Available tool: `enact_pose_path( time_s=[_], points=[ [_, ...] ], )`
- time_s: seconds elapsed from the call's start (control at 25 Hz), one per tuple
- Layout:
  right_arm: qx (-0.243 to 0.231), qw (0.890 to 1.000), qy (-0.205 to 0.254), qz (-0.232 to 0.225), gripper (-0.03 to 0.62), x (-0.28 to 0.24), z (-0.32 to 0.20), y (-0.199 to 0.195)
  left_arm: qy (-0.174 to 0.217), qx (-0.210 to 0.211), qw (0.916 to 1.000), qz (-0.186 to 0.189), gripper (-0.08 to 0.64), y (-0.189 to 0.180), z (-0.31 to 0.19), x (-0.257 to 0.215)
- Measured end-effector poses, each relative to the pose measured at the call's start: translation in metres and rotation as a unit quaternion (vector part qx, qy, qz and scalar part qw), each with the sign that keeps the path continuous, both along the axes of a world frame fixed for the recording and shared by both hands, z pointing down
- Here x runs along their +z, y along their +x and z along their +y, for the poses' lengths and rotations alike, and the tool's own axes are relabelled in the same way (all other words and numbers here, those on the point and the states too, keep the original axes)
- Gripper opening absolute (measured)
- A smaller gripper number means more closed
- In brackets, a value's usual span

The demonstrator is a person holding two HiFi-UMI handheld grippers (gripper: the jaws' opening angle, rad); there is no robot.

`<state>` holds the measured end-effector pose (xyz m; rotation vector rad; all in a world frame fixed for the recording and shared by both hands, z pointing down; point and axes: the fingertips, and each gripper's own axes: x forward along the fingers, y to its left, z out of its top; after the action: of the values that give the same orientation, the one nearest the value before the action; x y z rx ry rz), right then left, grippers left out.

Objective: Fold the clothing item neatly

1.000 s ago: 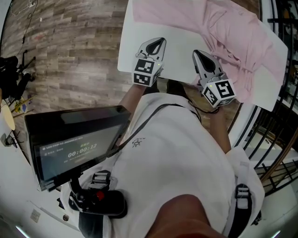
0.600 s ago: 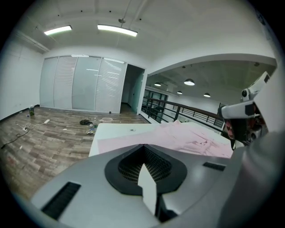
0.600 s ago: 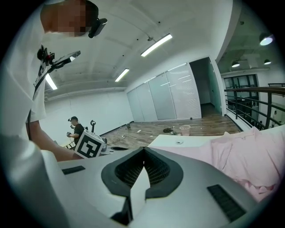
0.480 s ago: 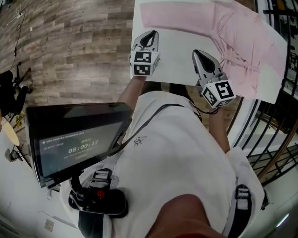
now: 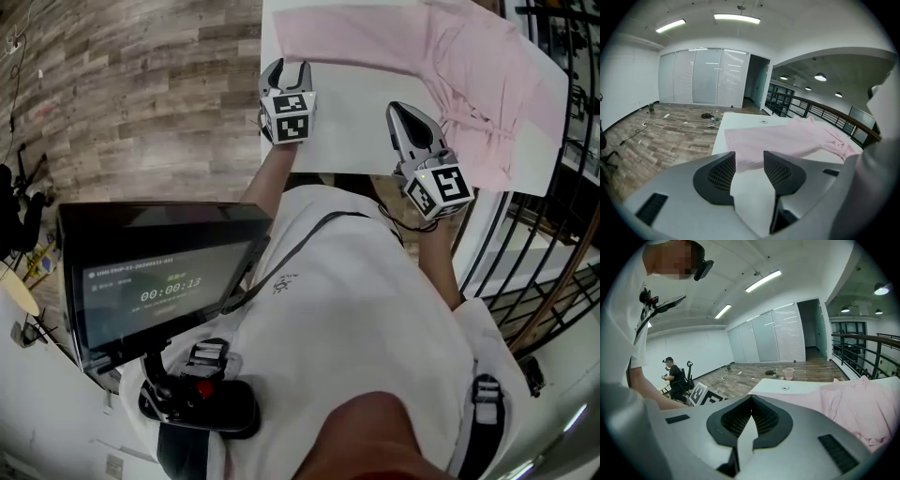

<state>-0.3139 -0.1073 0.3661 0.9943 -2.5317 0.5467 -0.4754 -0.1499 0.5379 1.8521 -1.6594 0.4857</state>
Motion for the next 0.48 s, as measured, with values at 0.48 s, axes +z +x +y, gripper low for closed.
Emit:
enact_pose_path(
  time_s=[0.48],
  points=[
    [0.015,1.000,0.006,0.016,0.003,-0.012,0.011,0.012,-0.047,-0.029,0.9983,0.016,0.170,0.002,-0.001,0.023]
  ],
)
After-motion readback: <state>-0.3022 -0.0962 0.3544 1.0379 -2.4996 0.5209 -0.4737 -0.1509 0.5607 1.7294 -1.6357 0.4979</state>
